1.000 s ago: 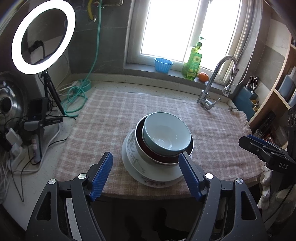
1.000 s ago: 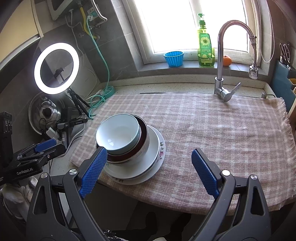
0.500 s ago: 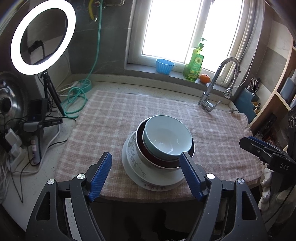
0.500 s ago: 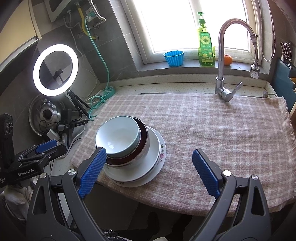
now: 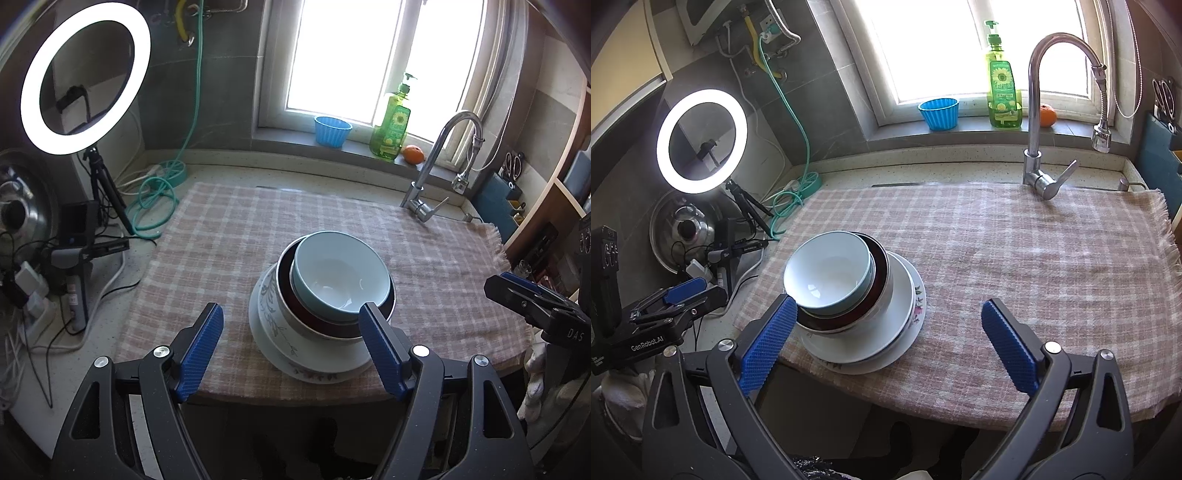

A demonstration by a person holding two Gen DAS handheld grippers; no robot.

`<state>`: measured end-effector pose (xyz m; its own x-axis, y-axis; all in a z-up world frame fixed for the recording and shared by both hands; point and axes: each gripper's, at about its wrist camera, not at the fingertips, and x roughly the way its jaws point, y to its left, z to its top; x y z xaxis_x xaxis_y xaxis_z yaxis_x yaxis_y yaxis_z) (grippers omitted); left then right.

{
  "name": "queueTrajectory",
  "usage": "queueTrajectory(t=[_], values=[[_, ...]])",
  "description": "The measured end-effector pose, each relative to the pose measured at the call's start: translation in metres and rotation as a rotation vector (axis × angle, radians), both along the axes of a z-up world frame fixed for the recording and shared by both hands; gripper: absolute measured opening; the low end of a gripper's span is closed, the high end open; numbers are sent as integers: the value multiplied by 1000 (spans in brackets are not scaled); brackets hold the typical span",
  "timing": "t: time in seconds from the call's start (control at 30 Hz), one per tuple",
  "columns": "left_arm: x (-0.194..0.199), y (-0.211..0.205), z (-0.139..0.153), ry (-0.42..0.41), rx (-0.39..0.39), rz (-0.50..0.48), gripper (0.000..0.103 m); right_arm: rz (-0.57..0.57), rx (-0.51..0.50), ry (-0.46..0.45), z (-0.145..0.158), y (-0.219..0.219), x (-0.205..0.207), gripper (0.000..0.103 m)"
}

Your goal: Organize plates and bowls

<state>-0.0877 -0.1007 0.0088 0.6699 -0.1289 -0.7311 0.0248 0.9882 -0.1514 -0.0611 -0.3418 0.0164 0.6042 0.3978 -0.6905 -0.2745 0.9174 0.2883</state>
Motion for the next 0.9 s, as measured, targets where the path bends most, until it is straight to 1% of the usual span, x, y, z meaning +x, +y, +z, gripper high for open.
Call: queueTrajectory(t=[0.2, 0.43, 0.63, 0.9], values=[[0, 2, 0, 4, 1, 11, 76, 15, 2, 31, -4, 5, 2, 103], [1, 1, 0, 3, -9, 10, 76, 17, 3, 25, -3, 6, 1, 103], [3, 0, -2, 18, -23, 10, 76, 18, 8, 37, -3, 4, 2, 103], [3, 0, -2, 5, -29, 3, 76, 13, 19, 48, -7, 1, 4, 103]])
